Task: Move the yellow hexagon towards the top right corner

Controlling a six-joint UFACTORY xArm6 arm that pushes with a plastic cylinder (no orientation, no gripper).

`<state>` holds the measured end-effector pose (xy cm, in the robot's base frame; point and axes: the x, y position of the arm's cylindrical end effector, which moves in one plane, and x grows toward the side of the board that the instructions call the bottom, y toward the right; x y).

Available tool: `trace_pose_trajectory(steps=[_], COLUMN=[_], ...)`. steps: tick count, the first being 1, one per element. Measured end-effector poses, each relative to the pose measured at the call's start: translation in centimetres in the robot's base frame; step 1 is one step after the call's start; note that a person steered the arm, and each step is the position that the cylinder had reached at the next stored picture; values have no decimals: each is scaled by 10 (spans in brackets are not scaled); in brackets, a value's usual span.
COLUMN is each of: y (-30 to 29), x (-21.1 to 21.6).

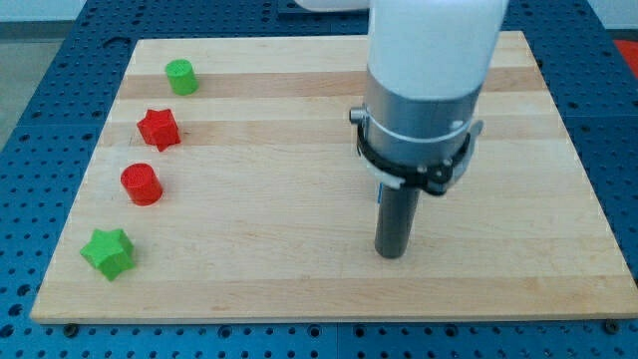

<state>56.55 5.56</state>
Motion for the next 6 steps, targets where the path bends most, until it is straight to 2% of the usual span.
trace_pose_trajectory(steps=[1,3,4,5,6], y=[-39,-151,-169,-169,-175], x=[28,10,-7,-48,-64])
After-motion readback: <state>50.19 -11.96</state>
